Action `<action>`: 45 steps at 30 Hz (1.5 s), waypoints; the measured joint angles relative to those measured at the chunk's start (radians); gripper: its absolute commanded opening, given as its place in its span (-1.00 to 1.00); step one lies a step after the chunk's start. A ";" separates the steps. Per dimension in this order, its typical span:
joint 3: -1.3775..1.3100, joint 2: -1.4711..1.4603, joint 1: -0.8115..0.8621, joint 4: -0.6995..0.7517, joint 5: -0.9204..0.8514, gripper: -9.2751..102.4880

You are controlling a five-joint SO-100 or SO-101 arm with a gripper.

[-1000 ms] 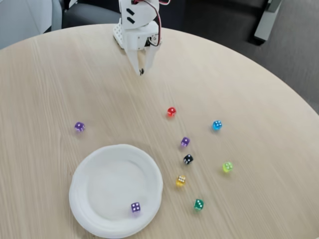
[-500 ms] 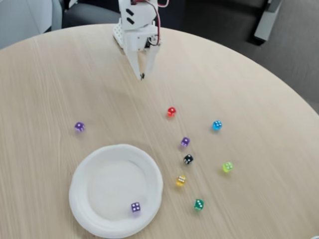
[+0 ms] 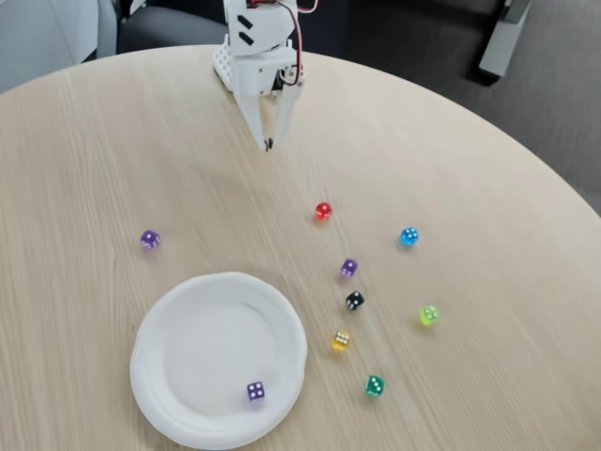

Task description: Pick a purple dice and put it in the plate.

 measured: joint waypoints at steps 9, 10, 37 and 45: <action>0.000 0.000 0.000 0.000 0.055 -0.83; 0.000 0.000 0.000 0.000 0.057 -0.82; 0.000 0.000 -0.002 0.000 0.089 -0.82; 0.000 -0.002 -0.002 0.000 0.089 -0.82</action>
